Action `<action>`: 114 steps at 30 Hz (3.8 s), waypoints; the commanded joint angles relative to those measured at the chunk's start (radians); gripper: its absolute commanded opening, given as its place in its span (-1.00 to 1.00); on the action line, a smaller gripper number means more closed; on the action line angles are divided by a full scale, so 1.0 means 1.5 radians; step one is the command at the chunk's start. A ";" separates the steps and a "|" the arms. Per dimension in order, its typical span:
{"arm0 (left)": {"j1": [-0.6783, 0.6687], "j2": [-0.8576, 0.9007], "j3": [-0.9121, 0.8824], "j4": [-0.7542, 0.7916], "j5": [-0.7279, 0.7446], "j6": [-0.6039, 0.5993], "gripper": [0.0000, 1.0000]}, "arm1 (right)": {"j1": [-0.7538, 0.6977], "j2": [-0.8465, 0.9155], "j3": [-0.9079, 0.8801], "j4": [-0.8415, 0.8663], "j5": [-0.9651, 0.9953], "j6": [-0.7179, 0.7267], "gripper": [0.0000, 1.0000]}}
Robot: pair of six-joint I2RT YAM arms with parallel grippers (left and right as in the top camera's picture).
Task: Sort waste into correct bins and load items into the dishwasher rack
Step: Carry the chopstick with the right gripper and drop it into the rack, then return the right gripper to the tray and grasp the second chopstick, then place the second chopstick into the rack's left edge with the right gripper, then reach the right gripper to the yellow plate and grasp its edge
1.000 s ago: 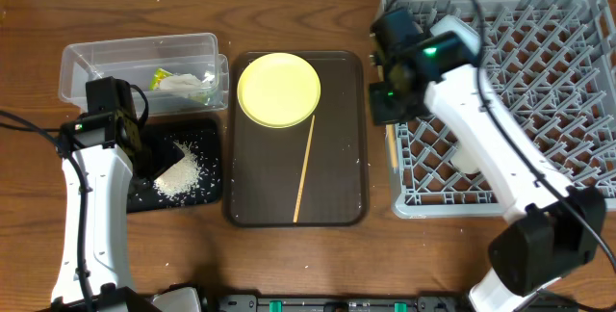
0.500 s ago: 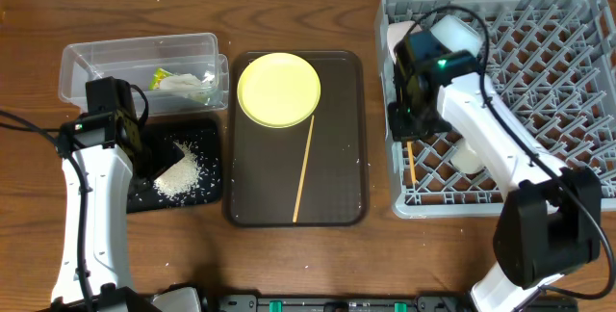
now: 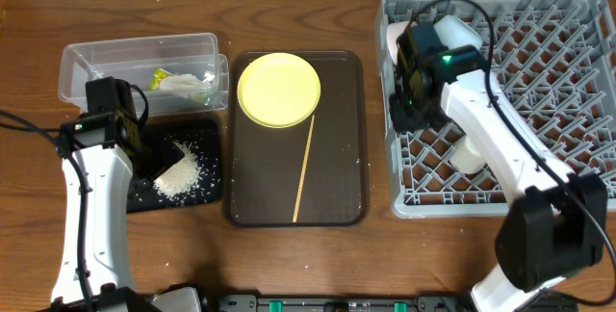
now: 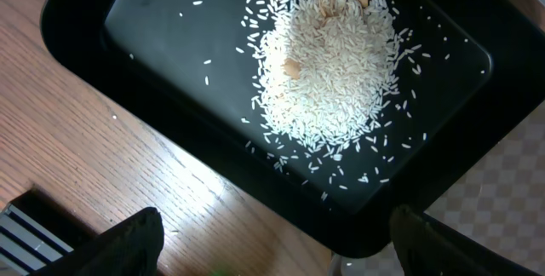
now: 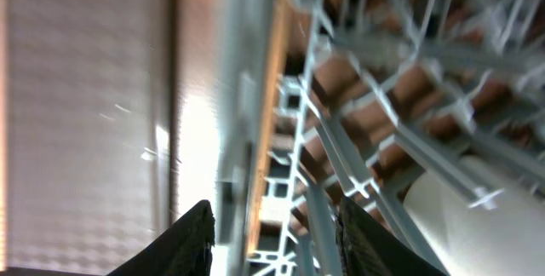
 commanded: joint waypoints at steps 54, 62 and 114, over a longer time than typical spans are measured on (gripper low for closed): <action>0.003 -0.005 0.005 -0.002 -0.003 -0.002 0.75 | 0.198 0.134 0.056 0.038 0.011 0.232 -0.98; 0.003 -0.005 0.005 -0.002 -0.003 -0.002 0.75 | 0.078 -0.027 0.056 0.002 0.011 0.082 -0.98; 0.003 -0.005 0.005 -0.002 -0.003 -0.002 0.76 | 0.099 -0.007 -0.020 0.429 -0.066 0.004 0.07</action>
